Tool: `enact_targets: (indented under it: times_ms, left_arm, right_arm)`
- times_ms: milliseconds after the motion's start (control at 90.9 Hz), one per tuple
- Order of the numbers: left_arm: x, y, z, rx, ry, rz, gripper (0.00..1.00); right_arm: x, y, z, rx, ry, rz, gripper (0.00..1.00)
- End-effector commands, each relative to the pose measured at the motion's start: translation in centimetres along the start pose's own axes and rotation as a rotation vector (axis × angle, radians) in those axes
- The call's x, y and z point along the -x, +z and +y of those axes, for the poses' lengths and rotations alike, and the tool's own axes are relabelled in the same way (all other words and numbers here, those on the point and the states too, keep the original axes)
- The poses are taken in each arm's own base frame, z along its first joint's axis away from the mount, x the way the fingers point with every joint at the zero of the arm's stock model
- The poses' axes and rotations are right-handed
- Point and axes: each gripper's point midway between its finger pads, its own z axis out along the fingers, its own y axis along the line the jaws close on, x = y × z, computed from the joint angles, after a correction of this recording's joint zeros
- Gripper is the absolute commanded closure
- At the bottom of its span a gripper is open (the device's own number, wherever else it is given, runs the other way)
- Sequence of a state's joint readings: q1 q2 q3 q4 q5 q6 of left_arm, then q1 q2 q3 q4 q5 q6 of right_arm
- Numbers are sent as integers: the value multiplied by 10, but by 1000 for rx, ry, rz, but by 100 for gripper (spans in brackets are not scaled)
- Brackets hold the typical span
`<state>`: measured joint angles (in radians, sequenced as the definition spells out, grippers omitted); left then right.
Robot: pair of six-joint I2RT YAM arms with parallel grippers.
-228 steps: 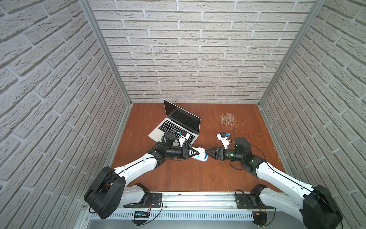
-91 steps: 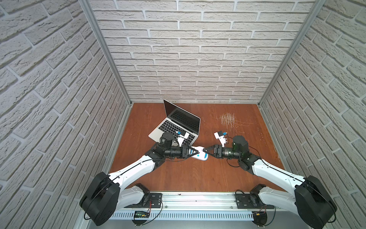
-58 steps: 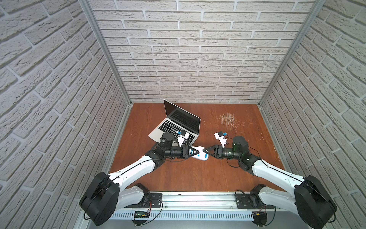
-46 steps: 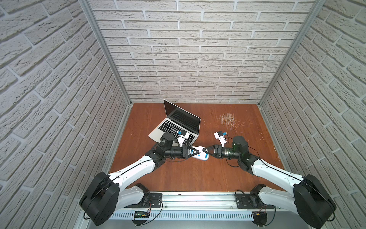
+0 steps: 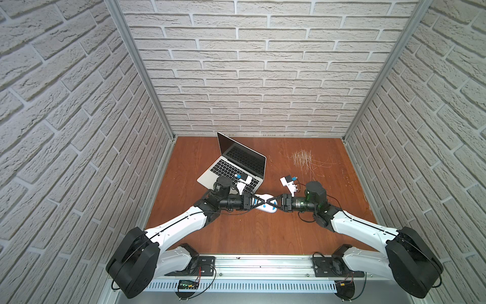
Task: Remove the wireless mouse receiver from the laptop
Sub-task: Insert the USB plug into the mouse.
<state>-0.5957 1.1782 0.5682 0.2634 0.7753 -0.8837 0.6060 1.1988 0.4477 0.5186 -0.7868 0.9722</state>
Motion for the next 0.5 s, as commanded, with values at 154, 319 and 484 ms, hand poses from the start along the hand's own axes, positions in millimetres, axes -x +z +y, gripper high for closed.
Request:
enact_targets:
  times_ms: [154, 319, 484]
  left_arm:
    - [9, 0, -10, -28, 53, -39, 100]
    - [8, -2, -4, 0, 45, -45, 79]
    - [7, -5, 14, 92, 26, -63, 25]
  right_arm:
    - [11, 2, 21, 47, -52, -20, 79]
    - [17, 0, 16, -5, -64, -47, 96]
    - [23, -8, 2, -136, -121, -81, 97]
